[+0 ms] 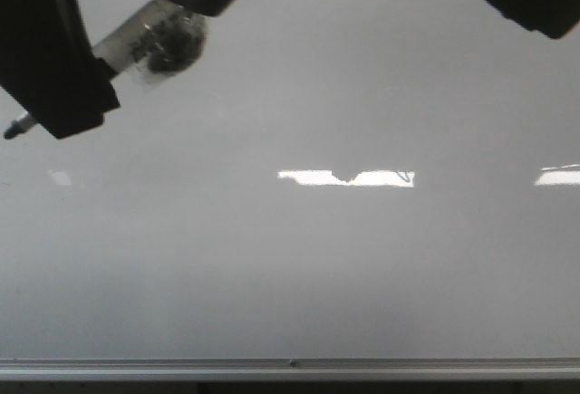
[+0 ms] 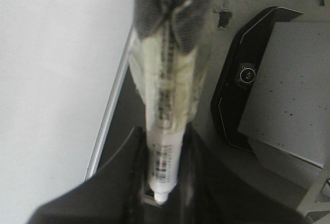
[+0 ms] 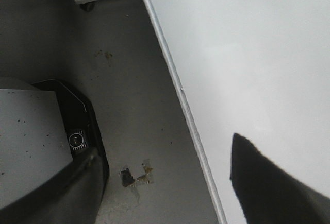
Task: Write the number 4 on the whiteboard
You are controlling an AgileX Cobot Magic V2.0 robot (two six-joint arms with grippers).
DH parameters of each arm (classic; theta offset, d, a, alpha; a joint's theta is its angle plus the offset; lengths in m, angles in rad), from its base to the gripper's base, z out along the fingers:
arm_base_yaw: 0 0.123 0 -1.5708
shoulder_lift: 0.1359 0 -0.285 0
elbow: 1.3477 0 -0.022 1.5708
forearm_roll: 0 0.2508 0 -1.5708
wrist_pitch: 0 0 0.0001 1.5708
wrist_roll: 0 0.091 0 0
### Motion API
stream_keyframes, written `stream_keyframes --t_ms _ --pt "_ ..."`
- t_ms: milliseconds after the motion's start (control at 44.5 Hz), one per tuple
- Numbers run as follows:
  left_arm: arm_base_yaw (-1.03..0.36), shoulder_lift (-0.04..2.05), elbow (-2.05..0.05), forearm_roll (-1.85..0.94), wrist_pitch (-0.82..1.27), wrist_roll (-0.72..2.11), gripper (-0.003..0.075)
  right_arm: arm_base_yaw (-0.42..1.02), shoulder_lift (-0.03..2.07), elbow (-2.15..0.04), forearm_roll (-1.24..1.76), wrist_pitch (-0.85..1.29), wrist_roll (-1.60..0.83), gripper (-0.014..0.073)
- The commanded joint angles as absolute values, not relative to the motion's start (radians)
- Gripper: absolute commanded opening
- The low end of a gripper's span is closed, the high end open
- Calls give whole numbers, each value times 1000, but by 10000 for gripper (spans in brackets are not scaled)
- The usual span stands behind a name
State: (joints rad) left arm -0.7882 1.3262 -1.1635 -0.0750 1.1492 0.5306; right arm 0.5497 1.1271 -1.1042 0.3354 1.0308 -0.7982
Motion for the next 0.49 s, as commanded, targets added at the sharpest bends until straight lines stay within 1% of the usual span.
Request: stream_keyframes --t_ms 0,112,247,471 --pt "-858 1312 -1196 -89 1124 534 -20 629 1154 -1181 371 1005 -833 540" --pt "-901 1317 -1196 -89 1120 534 -20 718 1199 -1211 383 1004 -856 540" --pt "-909 1317 -1198 -89 1108 534 -20 789 1241 -1216 391 974 -858 540" --pt "-909 1317 -1198 -89 1097 535 -20 807 1274 -1217 414 896 -858 540"
